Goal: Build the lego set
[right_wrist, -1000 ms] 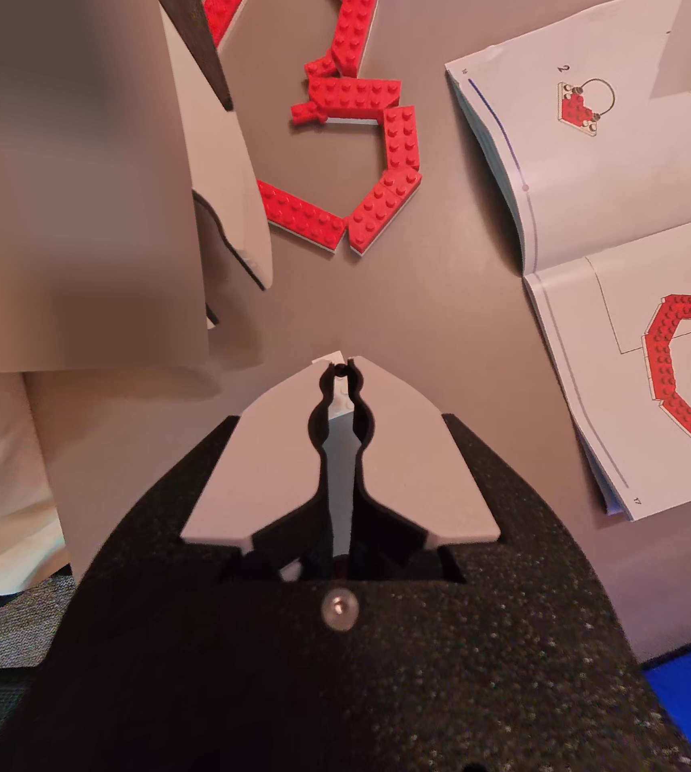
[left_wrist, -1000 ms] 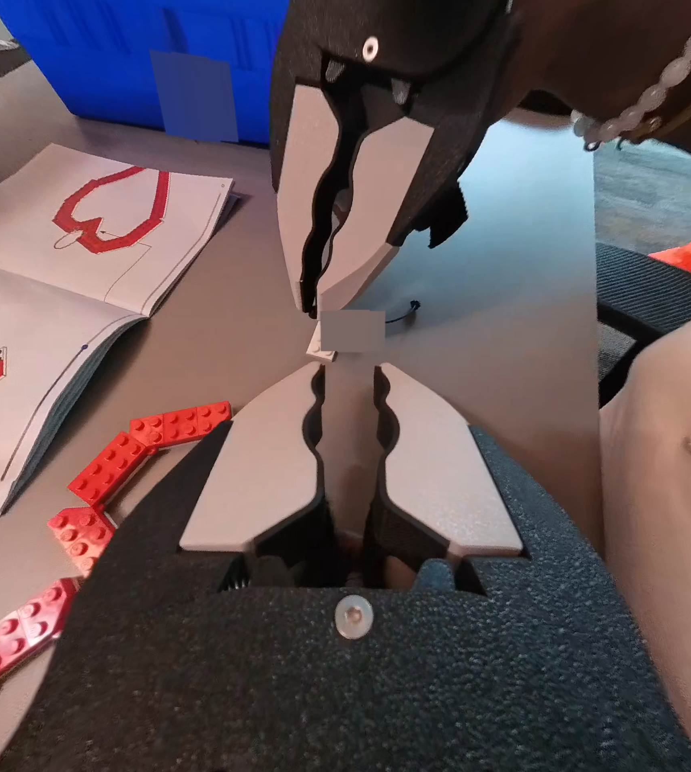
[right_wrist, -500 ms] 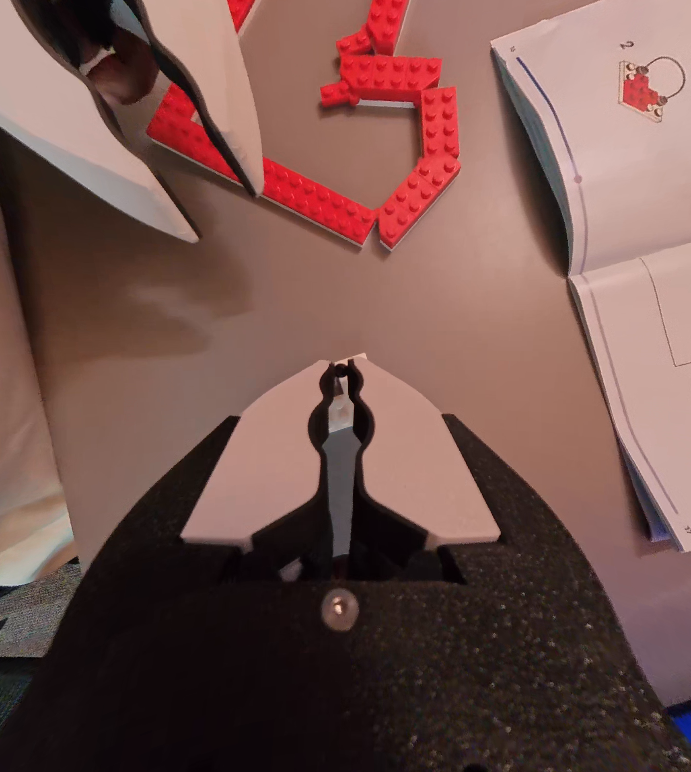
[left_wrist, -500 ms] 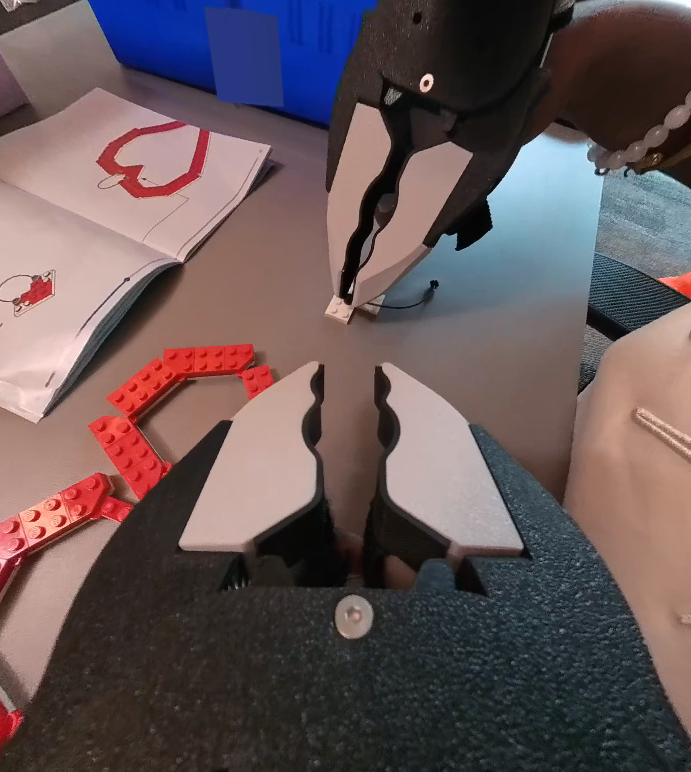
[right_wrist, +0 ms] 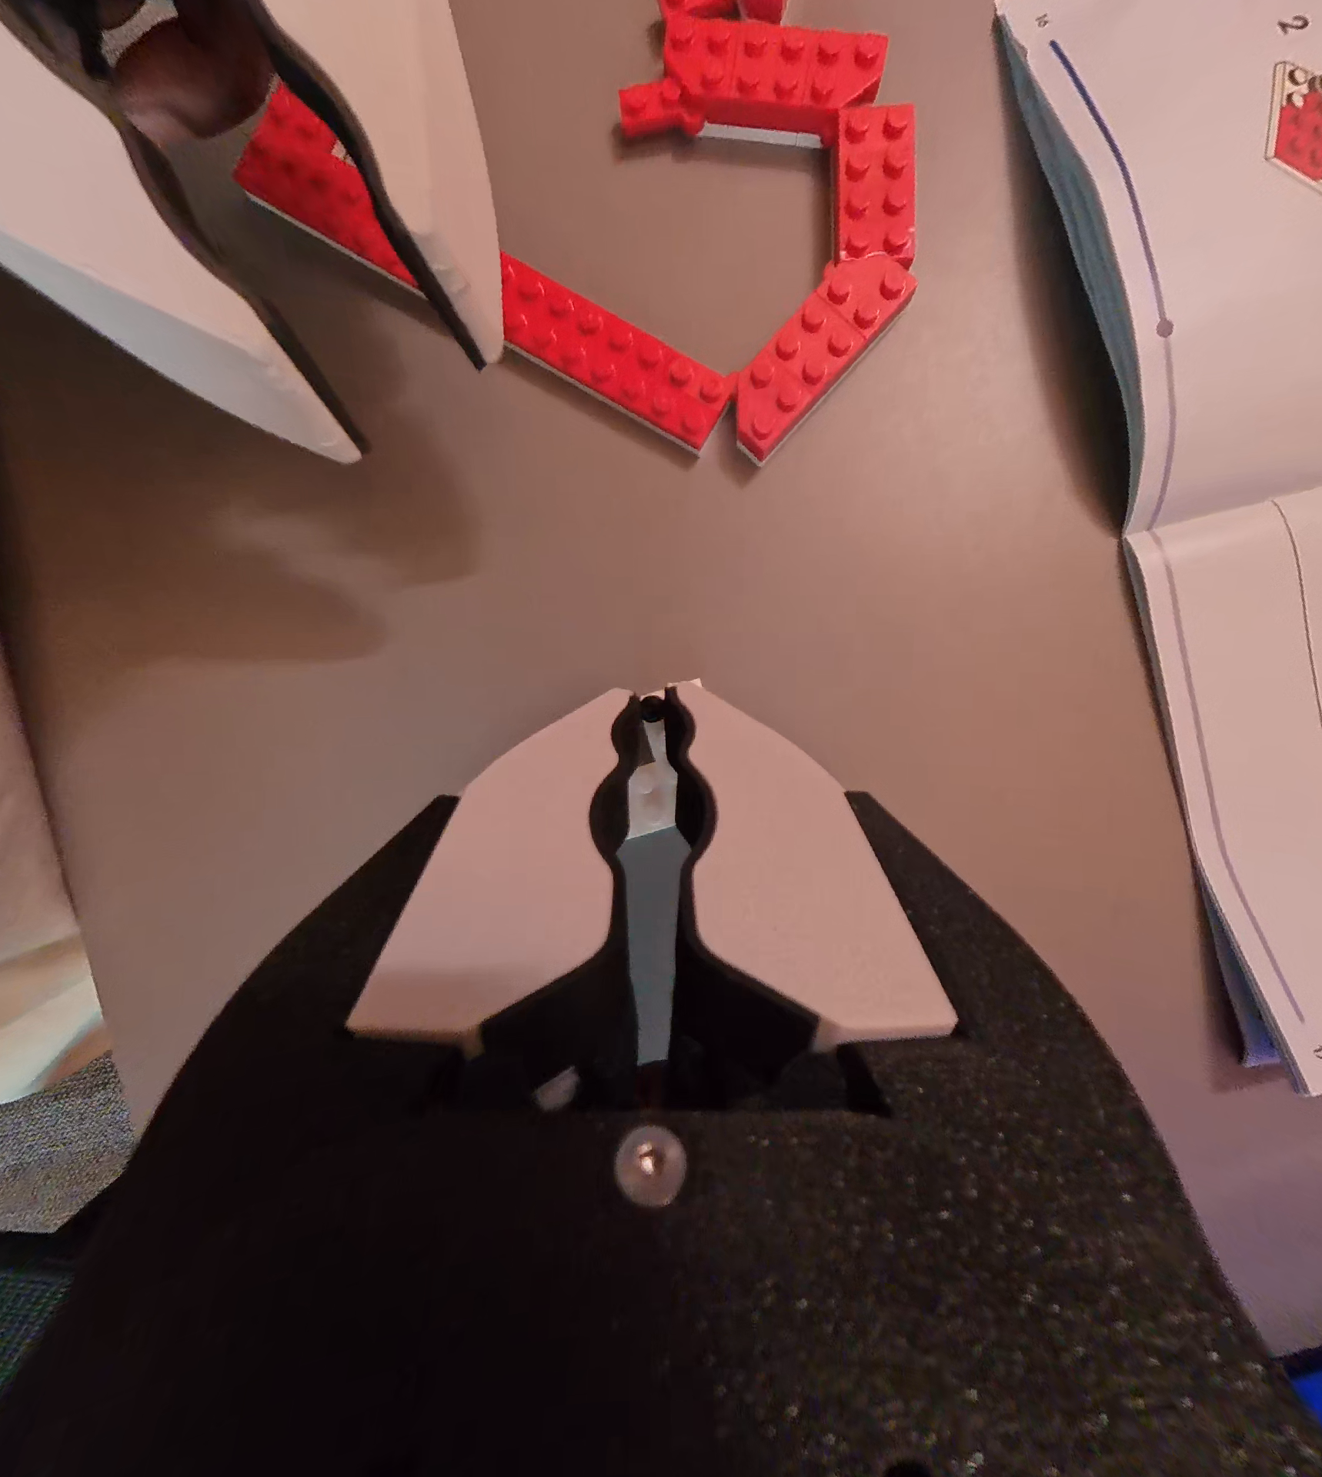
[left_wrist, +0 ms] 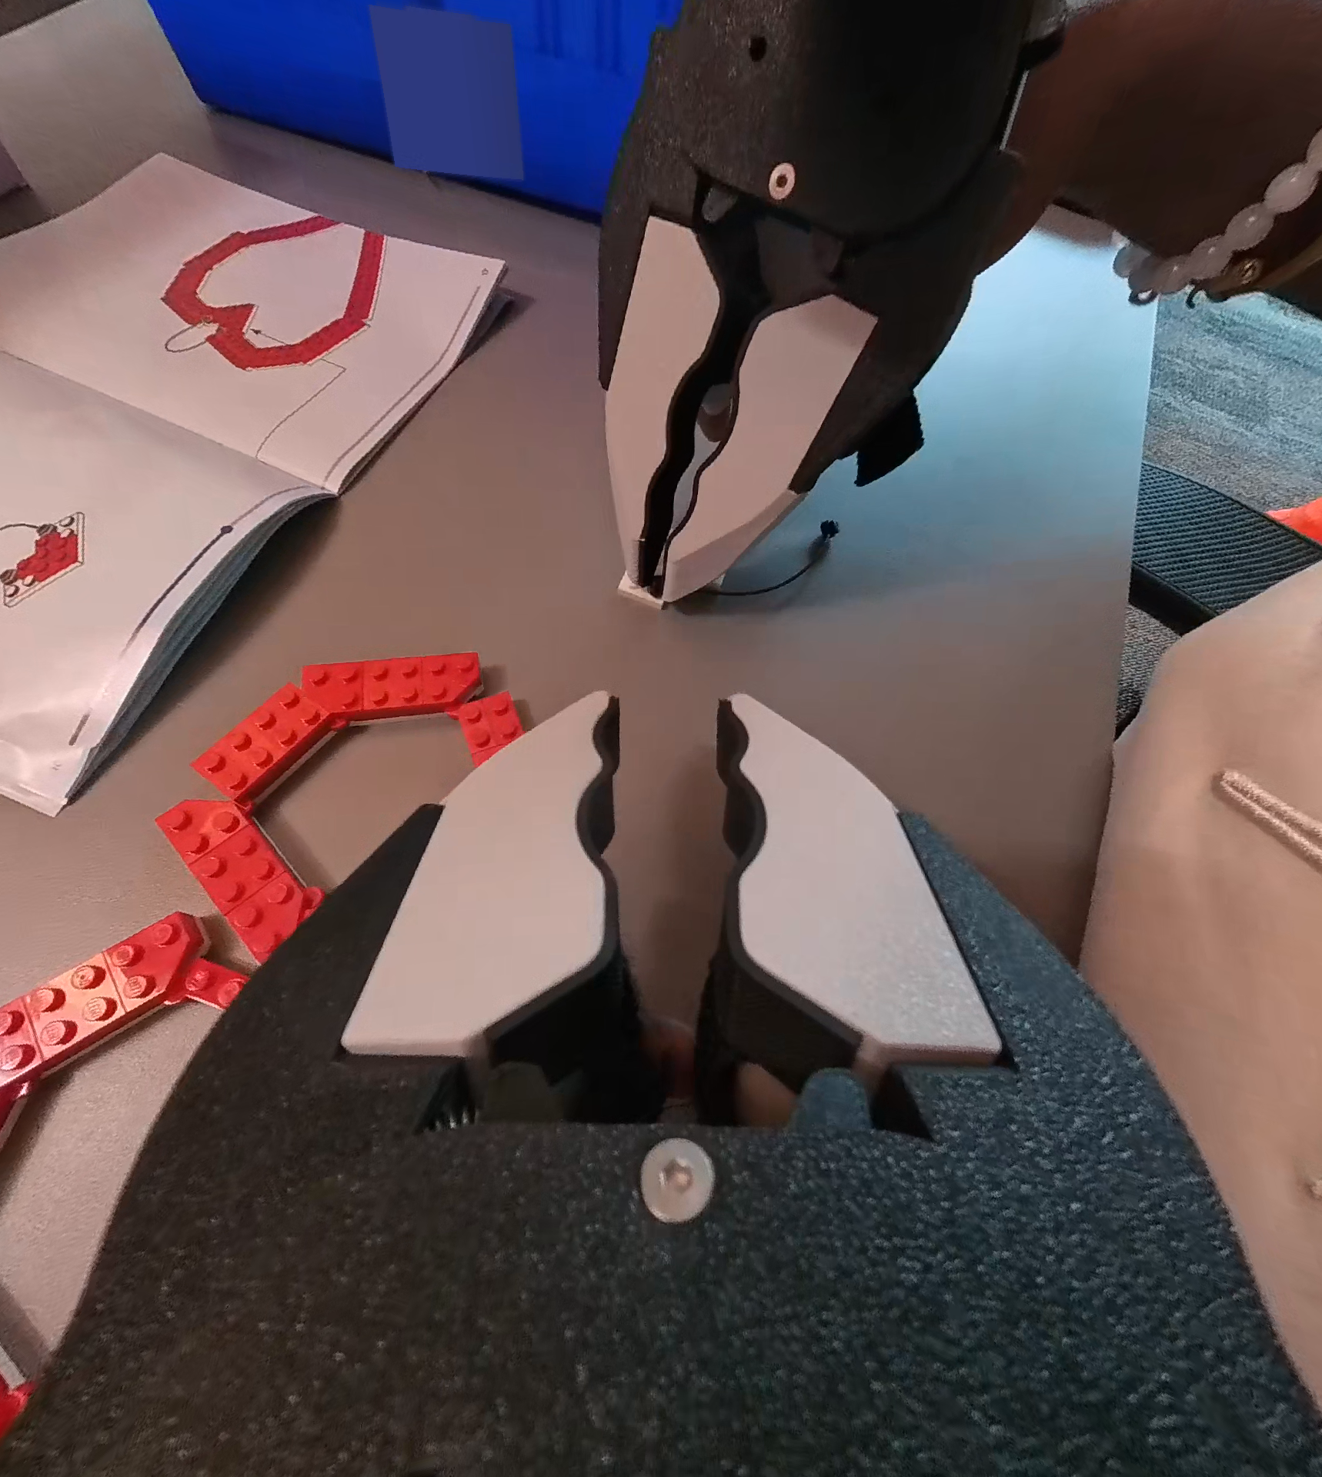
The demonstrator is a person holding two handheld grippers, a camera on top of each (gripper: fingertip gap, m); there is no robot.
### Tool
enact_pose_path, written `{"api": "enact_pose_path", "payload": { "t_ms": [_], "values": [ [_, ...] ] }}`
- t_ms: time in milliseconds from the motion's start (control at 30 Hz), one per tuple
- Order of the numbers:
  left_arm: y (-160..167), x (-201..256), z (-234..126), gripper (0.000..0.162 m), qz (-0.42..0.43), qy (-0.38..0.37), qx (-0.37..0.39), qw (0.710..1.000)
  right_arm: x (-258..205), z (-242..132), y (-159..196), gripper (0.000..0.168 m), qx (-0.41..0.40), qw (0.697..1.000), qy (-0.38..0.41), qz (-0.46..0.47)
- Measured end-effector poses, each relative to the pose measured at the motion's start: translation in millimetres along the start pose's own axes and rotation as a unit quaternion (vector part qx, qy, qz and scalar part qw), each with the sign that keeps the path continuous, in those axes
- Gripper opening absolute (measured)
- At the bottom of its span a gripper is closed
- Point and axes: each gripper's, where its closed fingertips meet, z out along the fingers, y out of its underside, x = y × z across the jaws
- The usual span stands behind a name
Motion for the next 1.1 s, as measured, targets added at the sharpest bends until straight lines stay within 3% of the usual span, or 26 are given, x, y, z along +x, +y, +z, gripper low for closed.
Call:
{"api": "enact_pose_path", "payload": {
  "t_ms": [333,967,1067,1100],
  "values": [
    [0,1,0,0.022,-0.002,0.01,0.007,1.0,1,0,1,0.006,-0.069,0.997,0.025,-0.019],
    [5,-1,-1,0.023,0.003,0.015,0.0,1.0,-2,4,1,0.001,-0.081,0.996,-0.013,0.045],
    [4,-1,-5,0.023,0.007,0.009,-0.002,1.0,-4,4,-2,0.0,-0.078,0.997,0.0,-0.018],
    [3,-1,-6,0.023,0.008,0.007,-0.001,1.0,-10,5,-6,0.011,-0.064,0.997,-0.015,-0.027]
  ]
}}
